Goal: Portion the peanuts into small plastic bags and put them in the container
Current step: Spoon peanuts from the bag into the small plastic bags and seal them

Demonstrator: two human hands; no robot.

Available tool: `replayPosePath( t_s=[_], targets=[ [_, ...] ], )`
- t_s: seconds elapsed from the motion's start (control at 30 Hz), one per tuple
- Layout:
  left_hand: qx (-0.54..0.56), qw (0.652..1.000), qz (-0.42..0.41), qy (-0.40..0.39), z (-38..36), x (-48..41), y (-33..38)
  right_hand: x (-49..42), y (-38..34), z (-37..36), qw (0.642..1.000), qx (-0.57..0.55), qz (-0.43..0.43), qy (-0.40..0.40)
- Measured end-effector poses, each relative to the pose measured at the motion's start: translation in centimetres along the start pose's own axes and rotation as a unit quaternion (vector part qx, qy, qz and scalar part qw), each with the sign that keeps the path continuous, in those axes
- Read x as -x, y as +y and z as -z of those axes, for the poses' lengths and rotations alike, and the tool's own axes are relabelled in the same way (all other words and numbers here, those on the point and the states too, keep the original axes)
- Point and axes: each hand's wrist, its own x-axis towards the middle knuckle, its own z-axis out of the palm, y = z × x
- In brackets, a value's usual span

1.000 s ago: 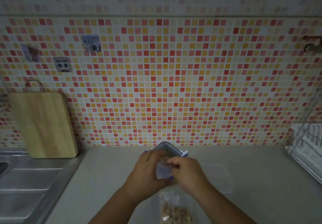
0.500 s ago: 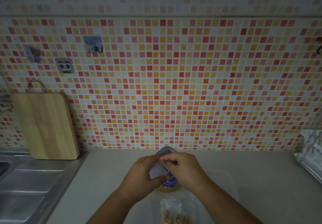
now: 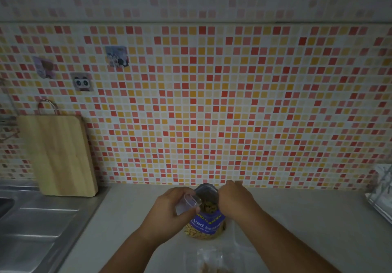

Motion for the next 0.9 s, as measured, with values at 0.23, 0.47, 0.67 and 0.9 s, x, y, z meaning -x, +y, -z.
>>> replayPosePath(
  t_s=[0.23,0.47,0.67,0.9],
  targets=[
    [-0.059,0.997,0.043,0.01,-0.6,-1.3,-0.7,-0.7,-0.9,1.3,0.996,0.04,-0.014,-0.081],
    [-0.078,0.996,0.023,-0.026,-0.9,-1.9,-1.3,-0.2,-0.8,2.4,0.996,0.085,-0.002,-0.039],
    [-0.086,0.995,0.034,-0.027,-1.0,-2.3,-2.2,-0.5,-1.4,3.9,0.994,0.056,0.015,-0.095],
    [-0.042,0.994,0.085,-0.05,-1.6,-2.3,-1.7,-0.8,-2.3,0.4,0.995,0.062,-0.005,-0.074]
  ],
)
